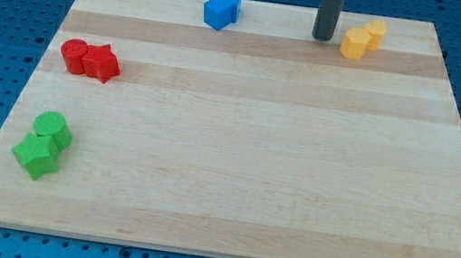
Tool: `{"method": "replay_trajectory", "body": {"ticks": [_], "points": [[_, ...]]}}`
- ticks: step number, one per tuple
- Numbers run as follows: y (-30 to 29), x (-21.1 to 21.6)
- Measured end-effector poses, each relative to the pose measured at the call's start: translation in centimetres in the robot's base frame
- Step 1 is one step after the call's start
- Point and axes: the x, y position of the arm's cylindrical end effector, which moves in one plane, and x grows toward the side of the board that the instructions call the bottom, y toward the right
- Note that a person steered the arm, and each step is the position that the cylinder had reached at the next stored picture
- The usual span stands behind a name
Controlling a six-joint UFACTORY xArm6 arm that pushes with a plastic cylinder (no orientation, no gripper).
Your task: Separate the yellow blocks from each other
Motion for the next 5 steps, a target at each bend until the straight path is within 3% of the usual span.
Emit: {"method": "replay_trajectory", "body": {"ticks": [1,2,5], "points": [[5.7,-3.0],[14.9,-1.8],[4.4,4.9]]}}
